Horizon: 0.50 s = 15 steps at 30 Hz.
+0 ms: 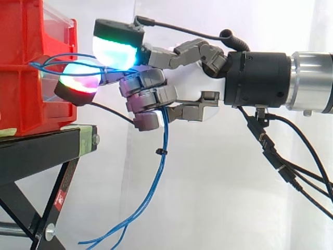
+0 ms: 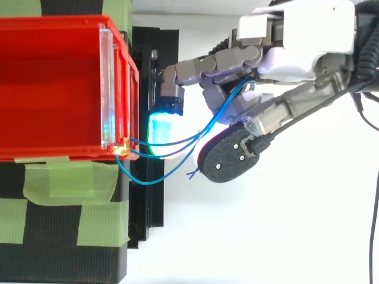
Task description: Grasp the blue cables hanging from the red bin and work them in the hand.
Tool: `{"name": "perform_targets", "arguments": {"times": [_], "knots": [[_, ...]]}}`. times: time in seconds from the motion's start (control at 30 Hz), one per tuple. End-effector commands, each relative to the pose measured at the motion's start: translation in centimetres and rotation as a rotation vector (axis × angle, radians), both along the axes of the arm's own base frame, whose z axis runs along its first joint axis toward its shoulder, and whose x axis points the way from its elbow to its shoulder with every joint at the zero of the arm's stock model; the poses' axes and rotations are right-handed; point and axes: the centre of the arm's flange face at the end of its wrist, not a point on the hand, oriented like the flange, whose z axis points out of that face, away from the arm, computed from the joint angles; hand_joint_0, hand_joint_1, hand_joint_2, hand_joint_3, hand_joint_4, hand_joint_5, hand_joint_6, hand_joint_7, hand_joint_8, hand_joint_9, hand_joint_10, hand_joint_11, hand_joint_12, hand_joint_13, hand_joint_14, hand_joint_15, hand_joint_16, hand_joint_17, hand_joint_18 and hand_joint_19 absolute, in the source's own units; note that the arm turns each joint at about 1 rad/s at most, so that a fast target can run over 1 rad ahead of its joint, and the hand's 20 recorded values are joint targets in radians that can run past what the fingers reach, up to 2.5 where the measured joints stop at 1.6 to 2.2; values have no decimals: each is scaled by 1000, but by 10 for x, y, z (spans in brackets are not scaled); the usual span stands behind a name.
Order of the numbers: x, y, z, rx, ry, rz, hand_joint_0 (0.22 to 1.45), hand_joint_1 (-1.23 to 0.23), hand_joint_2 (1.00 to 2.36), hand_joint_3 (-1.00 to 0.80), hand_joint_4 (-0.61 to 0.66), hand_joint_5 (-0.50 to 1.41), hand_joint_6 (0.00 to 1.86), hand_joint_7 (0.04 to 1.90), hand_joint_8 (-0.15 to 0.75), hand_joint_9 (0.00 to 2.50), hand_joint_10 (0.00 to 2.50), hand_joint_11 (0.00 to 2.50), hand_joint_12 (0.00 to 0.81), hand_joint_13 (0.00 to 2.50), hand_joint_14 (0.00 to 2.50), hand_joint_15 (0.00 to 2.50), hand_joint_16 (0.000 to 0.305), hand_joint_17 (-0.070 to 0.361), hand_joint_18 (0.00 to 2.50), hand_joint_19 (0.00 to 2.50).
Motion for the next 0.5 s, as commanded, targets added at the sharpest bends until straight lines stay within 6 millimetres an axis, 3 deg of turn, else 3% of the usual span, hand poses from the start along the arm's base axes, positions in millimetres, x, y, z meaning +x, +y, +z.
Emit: {"name": "perform_targets", "arguments": {"times": [0.0,0.23,0.33,0.47], "knots": [[0,0,0,0,0,0,996,-661,1018,-553,275,261,2,1333,385,454,2500,1854,435,699,2500,1489,45,102,1192,1204],[0,0,0,0,2,0,1059,-653,1024,-348,255,275,21,1319,376,464,2500,1817,429,701,2500,1461,44,99,1136,1100],[0,0,0,0,2,0,1043,-646,1024,-339,257,275,21,1324,380,469,2500,1845,430,707,2500,1472,45,102,1157,1147],[0,0,0,0,2,0,962,-633,1020,-481,265,273,0,1336,384,468,2500,1884,441,719,2500,1513,47,105,1203,1222]]}}
